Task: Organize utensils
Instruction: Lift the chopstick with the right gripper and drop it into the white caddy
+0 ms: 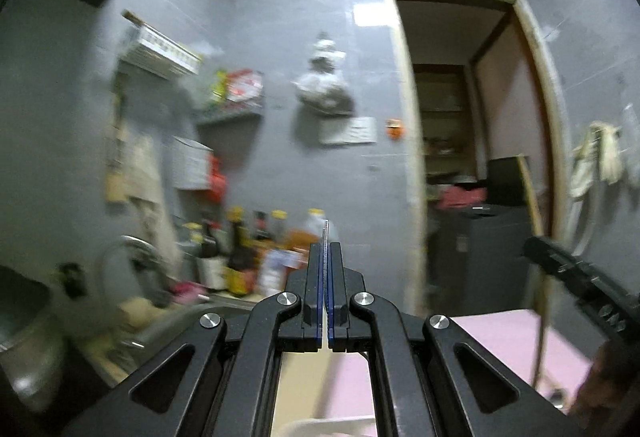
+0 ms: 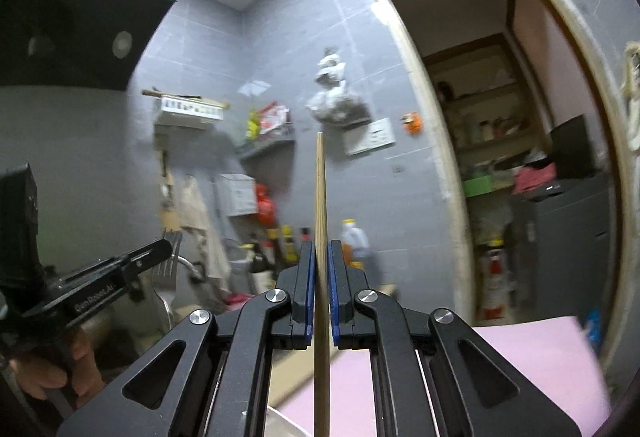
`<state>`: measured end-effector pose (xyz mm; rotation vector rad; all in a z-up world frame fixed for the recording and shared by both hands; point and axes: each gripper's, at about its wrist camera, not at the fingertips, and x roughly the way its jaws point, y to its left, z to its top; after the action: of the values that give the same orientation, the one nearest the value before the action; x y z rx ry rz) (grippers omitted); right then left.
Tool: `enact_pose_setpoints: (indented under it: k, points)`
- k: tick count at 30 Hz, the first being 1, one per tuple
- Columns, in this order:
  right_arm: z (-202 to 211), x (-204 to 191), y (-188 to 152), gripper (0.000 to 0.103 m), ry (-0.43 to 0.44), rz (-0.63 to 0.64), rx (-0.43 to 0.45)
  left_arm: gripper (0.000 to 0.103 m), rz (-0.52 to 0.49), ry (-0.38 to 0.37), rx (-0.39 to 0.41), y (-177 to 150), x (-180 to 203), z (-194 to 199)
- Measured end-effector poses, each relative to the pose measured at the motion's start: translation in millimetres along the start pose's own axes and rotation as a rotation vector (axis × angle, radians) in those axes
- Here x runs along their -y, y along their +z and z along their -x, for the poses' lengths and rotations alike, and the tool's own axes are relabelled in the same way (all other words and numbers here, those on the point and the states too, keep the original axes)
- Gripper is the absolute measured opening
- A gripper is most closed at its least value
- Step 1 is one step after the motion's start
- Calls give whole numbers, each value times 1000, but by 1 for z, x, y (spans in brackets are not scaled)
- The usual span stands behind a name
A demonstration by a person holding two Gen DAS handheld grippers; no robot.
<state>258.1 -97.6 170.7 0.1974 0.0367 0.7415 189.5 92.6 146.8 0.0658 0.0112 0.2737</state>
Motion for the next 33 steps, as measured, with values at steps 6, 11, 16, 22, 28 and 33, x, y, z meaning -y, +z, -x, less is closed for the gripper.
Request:
enact_pose_setpoints:
  k: [6, 11, 16, 22, 28, 33]
  points:
    - [-26, -18, -12, 4, 56, 11, 15, 0, -65, 140, 16, -29, -18, -16]
    - [-35, -21, -28, 4, 57, 52, 7, 0, -89, 147, -14, -54, -15, -32]
    - [-40, -22, -50, 4, 30, 103, -54, 0, -97, 103, -57, -73, -11, -46]
    - [-38, -15, -69, 4, 6, 109, -148, 1, -15, 7, -129, -85, -17, -50]
    - [-32, -16, -81, 4, 0, 114, -223, 2, 47, -105, -199, -86, -22, -47]
    - [-29, -14, -85, 7, -3, 91, -272, 3, 119, -183, -249, -89, -26, -43]
